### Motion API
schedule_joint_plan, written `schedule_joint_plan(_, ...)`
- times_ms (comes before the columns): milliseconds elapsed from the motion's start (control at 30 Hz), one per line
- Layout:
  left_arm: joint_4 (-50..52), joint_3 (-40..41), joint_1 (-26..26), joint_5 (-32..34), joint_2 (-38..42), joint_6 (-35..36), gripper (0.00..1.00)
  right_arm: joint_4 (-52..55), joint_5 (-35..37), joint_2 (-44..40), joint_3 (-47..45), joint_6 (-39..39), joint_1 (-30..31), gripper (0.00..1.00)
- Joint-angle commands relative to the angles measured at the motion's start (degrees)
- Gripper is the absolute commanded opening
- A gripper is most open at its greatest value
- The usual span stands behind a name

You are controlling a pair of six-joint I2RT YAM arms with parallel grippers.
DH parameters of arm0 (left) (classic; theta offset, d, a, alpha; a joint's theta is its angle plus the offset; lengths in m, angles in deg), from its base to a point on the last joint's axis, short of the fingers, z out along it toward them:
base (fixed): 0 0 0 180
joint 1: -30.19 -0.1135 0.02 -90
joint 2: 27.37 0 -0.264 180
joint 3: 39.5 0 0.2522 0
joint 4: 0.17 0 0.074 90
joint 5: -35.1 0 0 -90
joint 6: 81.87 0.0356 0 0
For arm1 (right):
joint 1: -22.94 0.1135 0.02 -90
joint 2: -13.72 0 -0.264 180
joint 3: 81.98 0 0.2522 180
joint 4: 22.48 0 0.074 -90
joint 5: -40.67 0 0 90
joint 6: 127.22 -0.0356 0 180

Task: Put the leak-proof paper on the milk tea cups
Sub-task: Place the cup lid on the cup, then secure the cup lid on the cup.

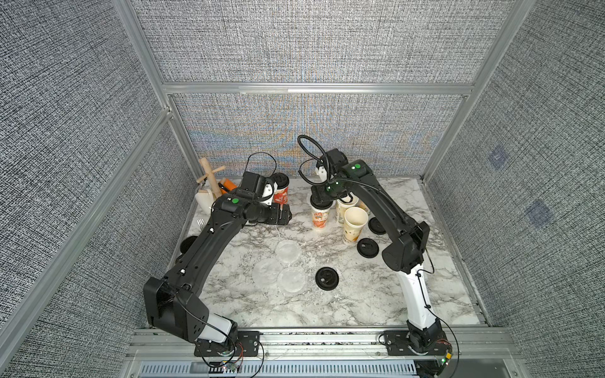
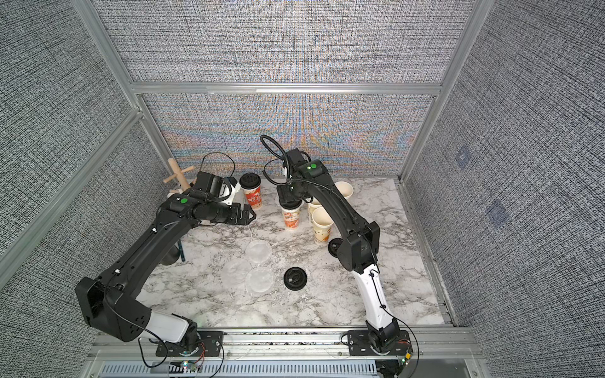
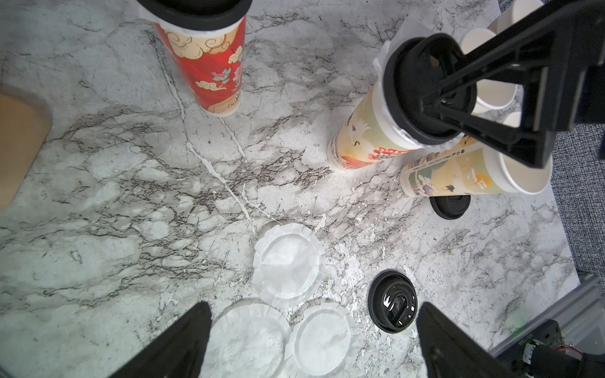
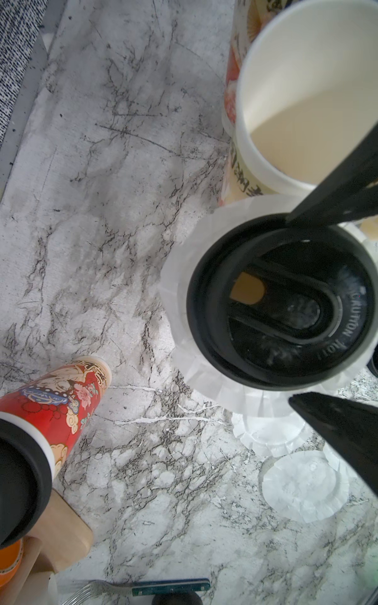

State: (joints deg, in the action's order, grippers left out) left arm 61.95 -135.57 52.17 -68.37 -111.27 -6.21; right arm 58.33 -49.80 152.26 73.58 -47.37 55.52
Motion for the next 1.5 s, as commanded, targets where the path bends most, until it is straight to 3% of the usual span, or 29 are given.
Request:
schedule_joint_plan(0,0.39,0.04,-0.09,0.03,0.23,0.43,0.99,-0.63,-0.23,-0.2,-0.09,0.4,0.03,0.82)
schedule_joint_plan(333,-0.7,-2.22,-0.18,-3.18,0.37,3.96,1.0,-1.66,-0.62,-4.63,-0.58,-0.65,-0.06,0.9)
schedule_joint_plan(533,2.68,-11.31,-0.09,-7.06,-3.51,5.31,0.99,-4.69,-0.39,-12.02,-6.77,-3.01,-1.01,0.93)
schedule_joint_plan(767,15.09,-33.56,2.6,-12.84,-21.24,10.48,0.97,-18.9,-2.39,-33.41,-35.27,-7.3,-6.37,0.92)
schedule_joint_plan(900,26.25,-48.89,5.09,-9.07,-34.21,14.17,0.95,-23.41,-2.87,-43.44,-49.15,-8.19,-10.17,0.92)
schedule_joint_plan(1000,29.65,-54.7,6.01,-5.87,-39.58,14.95,0.94,-24.79,-3.13,-48.82,-56.77,-8.13,-12.52,0.92)
schedule_joint_plan(1200,26.21,-55.3,6.56,-4.7,-41.97,13.73,0.94,-27.89,-3.83,-55.75,-68.15,-8.78,-14.53,0.91)
schedule_joint_plan(1467,17.91,-52.05,6.6,-6.19,-41.84,10.04,0.94,-30.32,-4.46,-58.59,-75.44,-9.97,-14.71,0.91)
